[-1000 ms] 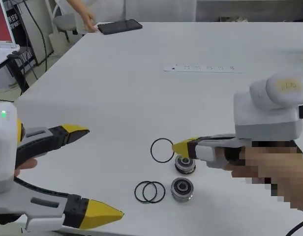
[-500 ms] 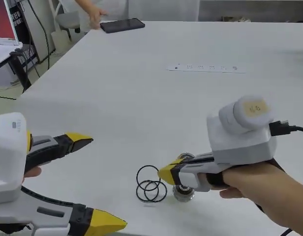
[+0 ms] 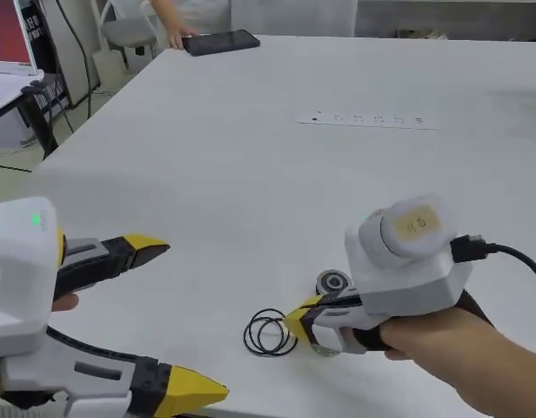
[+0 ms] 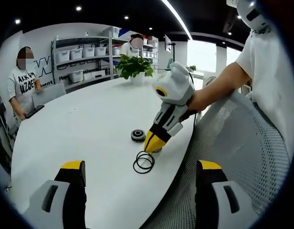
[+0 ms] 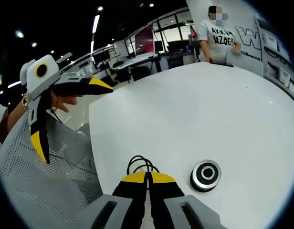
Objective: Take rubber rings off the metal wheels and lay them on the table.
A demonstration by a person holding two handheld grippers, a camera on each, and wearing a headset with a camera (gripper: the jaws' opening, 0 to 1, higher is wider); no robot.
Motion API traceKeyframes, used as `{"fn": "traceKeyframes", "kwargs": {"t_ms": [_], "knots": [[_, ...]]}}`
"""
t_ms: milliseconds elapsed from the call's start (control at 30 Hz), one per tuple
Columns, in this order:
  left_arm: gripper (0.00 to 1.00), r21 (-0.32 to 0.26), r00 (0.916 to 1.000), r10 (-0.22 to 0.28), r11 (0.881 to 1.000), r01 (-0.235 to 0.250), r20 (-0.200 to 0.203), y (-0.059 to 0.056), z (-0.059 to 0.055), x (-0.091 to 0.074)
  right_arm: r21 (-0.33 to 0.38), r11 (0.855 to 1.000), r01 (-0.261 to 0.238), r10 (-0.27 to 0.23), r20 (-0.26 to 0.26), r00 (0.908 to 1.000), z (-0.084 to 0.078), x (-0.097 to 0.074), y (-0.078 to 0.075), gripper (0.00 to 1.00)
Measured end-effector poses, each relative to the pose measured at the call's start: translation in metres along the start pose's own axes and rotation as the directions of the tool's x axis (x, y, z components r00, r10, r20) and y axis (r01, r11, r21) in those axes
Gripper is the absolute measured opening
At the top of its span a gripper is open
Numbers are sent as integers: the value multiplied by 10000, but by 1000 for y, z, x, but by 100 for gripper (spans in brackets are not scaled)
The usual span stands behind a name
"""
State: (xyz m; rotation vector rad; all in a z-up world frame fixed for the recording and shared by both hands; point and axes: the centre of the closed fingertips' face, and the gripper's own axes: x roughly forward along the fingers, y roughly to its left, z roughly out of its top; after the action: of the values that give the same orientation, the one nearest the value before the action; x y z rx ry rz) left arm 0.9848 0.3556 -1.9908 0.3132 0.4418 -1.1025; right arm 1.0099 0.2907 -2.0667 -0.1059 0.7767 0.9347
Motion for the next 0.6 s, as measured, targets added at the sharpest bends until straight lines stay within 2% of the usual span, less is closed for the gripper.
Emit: {"fn": "traceKeyframes", "kwargs": {"t_ms": [267, 400, 600], "knots": [[94, -34, 10000, -4, 10000, 4, 39, 0, 1, 0, -267, 9996, -12, 5, -244, 9997, -5, 4, 2, 0], [94, -46, 10000, 7, 10000, -7, 66, 0, 1, 0, -505, 9986, 156, -166, -208, 9996, -4, 6, 0, 0], [93, -71, 10000, -10, 10000, 10, 73, 0, 1, 0, -498, 9986, 186, -198, -232, 9995, -4, 8, -2, 1]]}}
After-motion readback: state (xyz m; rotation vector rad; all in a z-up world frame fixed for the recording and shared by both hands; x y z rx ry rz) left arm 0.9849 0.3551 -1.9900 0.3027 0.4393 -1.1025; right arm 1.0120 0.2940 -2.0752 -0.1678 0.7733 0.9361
